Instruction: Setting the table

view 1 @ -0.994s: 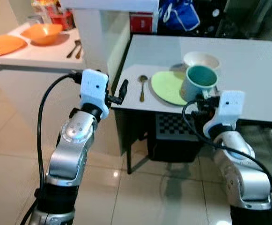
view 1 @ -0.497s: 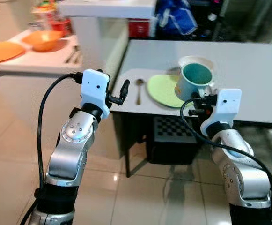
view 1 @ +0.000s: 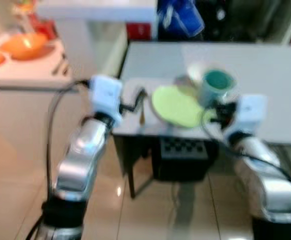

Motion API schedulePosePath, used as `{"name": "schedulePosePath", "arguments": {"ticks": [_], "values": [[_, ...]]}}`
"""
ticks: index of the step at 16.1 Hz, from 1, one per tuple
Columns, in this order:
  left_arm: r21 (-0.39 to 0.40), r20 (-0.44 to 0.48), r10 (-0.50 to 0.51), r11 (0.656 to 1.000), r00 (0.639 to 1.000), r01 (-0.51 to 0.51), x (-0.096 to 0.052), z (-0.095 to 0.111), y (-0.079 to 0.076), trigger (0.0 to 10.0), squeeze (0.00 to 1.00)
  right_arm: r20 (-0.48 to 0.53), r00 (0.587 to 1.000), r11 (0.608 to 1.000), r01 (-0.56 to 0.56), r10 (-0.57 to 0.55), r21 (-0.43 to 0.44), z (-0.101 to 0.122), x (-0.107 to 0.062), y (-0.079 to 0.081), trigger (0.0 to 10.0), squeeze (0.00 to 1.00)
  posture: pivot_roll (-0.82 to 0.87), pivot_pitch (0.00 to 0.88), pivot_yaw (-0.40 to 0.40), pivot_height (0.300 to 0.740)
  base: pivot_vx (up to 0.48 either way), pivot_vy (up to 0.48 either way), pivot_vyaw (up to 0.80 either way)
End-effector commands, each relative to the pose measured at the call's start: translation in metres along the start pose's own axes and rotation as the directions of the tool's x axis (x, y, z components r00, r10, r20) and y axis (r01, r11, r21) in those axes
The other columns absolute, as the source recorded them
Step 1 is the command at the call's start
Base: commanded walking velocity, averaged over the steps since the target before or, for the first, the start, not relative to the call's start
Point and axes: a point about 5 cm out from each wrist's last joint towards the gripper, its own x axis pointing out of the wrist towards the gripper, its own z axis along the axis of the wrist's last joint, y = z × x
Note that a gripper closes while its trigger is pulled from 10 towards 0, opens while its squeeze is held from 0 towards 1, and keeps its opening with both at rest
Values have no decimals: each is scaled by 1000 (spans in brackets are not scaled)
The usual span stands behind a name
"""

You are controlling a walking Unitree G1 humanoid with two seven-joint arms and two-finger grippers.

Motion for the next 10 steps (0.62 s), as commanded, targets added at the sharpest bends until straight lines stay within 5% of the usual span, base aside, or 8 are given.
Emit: {"name": "schedulePosePath", "arguments": {"ticks": [1,10], "values": [[19,9,38,999,999,-38,-3,4,12,10000,0,31,998,998,-54,54,13,8,2,14,10000,0,-10,0,22,740,409,0,0],[24,4,20,999,1000,-20,-4,3,10,10000,0,20,998,998,-64,64,11,6,3,14,10000,0,-8,0,24,740,406,0,0]]}}
